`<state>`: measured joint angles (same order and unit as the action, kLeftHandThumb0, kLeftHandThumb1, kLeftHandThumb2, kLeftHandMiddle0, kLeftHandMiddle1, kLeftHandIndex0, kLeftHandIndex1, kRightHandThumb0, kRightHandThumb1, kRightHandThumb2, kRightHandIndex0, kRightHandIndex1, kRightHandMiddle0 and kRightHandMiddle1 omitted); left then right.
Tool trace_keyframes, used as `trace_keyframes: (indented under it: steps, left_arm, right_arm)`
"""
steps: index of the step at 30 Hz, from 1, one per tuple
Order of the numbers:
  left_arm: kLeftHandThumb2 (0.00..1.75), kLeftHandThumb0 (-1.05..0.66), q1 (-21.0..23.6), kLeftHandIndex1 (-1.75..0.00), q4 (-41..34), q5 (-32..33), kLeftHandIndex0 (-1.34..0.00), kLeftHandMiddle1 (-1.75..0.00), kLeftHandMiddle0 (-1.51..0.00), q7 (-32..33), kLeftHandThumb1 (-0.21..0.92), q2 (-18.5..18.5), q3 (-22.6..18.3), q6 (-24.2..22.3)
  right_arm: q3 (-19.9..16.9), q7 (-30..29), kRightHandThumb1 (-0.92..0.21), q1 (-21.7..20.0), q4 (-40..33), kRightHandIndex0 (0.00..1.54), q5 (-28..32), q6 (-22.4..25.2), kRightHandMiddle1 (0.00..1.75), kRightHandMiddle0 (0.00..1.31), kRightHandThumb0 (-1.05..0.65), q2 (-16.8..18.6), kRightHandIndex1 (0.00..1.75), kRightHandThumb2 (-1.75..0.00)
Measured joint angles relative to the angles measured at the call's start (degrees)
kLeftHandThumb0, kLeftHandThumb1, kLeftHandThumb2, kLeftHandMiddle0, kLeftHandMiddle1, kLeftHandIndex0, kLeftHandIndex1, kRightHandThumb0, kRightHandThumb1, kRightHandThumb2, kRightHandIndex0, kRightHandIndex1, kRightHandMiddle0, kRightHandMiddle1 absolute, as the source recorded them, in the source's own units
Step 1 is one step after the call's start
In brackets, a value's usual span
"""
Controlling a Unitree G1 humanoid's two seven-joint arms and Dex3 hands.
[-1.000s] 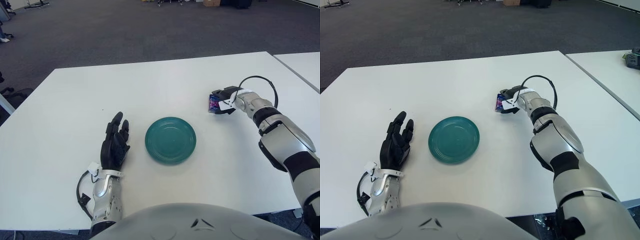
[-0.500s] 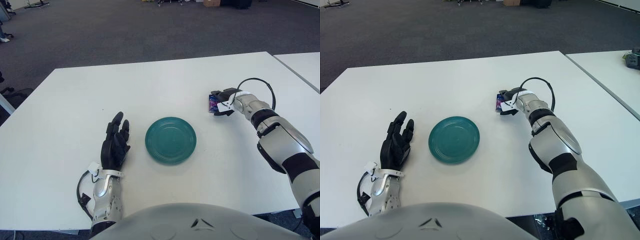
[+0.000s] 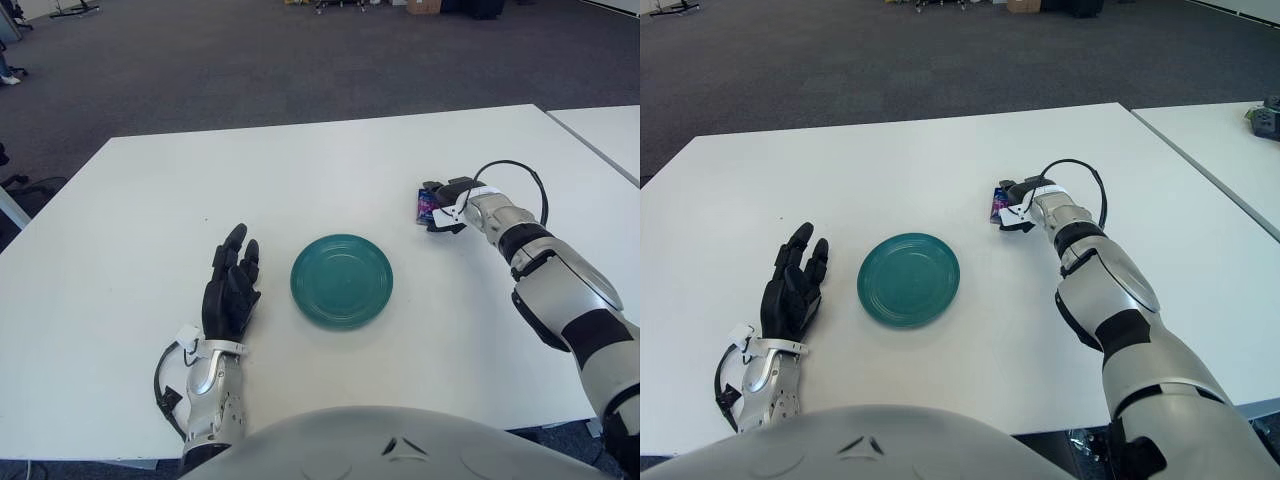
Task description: Put the gum into the plate.
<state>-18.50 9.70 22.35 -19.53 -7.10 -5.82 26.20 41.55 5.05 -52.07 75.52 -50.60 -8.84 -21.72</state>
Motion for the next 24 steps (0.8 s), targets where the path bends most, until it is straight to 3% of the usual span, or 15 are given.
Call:
trace_keyframes:
  steps: [24]
  left_arm:
    - [0.83,-0.99,-3.13,-0.50,-2.79,3.77,0.00,-0.01,-0.19,-0.14,0.92,-0.14,2.20,-1.14]
  right_arm:
    - [-0.52,-6.00,-0.92,4.02,-0.22,0.02,0.67,4.13,0.03,0.05,-1.05,-0.26,0.01,-0.65]
